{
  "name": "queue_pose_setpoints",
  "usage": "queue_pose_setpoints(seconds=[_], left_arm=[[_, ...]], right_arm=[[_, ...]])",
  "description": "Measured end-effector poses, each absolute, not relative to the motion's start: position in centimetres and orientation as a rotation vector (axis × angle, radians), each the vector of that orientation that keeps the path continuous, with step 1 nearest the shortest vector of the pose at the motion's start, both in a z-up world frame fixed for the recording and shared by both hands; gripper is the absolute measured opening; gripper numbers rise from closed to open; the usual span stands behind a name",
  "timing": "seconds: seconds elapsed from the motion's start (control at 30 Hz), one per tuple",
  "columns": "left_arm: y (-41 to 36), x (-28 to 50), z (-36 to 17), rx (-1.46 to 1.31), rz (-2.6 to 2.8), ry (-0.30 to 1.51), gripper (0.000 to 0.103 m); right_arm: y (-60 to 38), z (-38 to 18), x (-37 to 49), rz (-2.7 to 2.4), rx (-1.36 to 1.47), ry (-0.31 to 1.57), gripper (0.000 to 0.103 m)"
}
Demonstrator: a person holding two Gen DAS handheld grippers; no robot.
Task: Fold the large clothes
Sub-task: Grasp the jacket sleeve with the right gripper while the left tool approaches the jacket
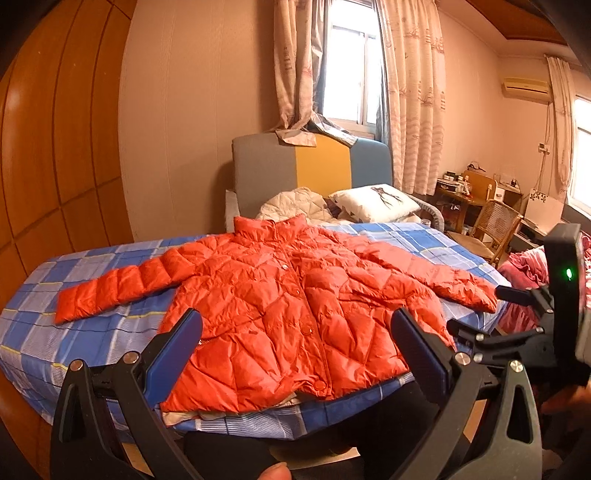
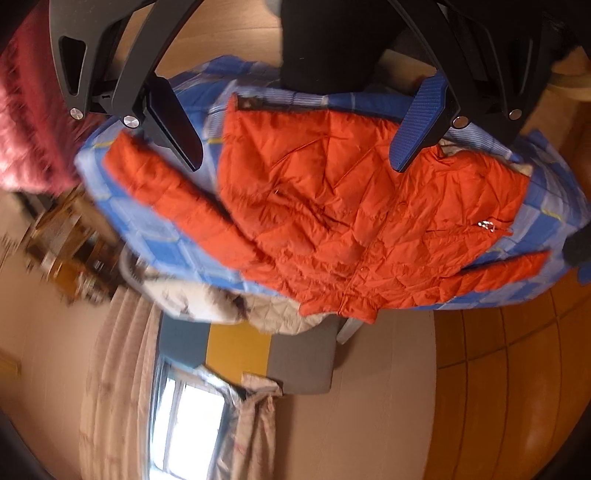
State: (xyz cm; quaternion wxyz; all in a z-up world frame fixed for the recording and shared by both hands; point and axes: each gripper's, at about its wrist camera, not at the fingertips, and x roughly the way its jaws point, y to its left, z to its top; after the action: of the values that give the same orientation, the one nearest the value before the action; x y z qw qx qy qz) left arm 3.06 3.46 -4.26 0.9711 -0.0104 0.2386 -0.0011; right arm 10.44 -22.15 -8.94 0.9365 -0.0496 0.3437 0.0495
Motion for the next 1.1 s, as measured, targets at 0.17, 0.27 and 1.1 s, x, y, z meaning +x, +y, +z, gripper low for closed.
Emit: queue_pose_setpoints(seconds=[0.17, 0.27, 1.1], left_arm=[[5.0, 5.1, -7.4, -0.096, 0.019, 0.556, 0.101], [7.1, 7.2, -9.3, -0.2, 0.029, 0.623, 0.101], [10.7, 24.0, -15.0, -0.222, 0.043, 0.769, 0.101]], right_arm=[[-27.4, -10.8, 13.5, 0.087, 0.192, 0.771, 0.1], [-31.8, -12.1, 15.4, 0.051, 0.431, 0.791, 0.096], [-48.4, -23.8, 27.0, -0.39, 1.16, 0.688, 0.047]])
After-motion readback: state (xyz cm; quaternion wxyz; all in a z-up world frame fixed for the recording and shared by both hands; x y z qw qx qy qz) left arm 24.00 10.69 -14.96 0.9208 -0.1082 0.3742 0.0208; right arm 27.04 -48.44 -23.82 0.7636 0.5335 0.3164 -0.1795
